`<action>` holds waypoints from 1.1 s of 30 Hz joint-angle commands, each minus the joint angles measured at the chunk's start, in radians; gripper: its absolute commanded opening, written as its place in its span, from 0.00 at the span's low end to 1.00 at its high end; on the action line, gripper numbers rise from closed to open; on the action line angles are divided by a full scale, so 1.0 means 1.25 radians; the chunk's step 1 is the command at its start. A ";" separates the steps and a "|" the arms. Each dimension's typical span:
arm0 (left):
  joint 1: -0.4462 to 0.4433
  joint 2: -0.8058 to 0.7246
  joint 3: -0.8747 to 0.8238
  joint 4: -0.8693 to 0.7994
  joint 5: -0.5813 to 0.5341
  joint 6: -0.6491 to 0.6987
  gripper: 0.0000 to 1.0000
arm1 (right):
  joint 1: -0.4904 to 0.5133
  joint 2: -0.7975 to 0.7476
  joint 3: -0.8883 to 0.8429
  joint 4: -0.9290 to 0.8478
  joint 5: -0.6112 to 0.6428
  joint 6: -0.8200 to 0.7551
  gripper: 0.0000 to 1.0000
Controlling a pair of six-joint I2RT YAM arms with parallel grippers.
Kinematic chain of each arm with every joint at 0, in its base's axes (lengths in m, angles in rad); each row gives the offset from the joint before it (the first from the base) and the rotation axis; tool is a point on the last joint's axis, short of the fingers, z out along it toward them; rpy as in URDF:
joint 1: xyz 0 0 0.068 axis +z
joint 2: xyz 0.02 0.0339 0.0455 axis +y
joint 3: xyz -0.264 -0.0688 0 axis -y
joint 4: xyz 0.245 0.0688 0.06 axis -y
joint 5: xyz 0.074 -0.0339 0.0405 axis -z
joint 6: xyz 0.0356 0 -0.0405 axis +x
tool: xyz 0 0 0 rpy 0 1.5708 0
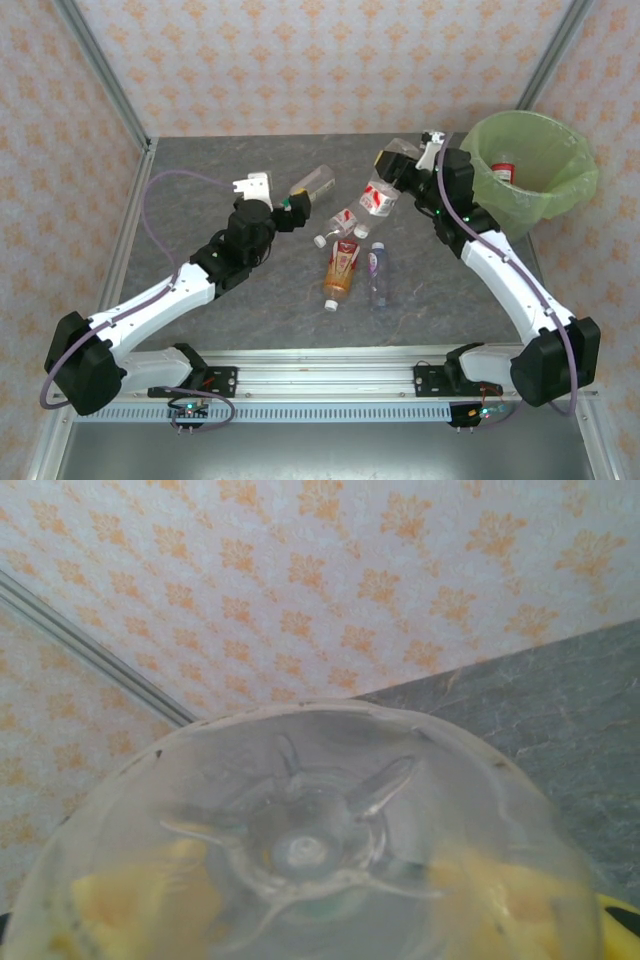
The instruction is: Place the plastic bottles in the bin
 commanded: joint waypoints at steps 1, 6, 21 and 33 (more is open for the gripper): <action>0.012 -0.001 0.014 -0.097 -0.185 -0.078 1.00 | -0.003 -0.019 0.057 -0.031 0.051 -0.053 0.55; 0.018 0.009 0.015 -0.146 -0.230 -0.137 1.00 | -0.003 -0.012 0.101 -0.026 0.069 -0.107 0.55; 0.019 0.045 0.032 -0.192 -0.239 -0.172 1.00 | -0.126 -0.025 0.150 0.006 0.167 -0.160 0.55; 0.019 0.073 0.041 -0.193 -0.210 -0.176 1.00 | -0.332 -0.069 0.122 0.057 0.238 -0.170 0.56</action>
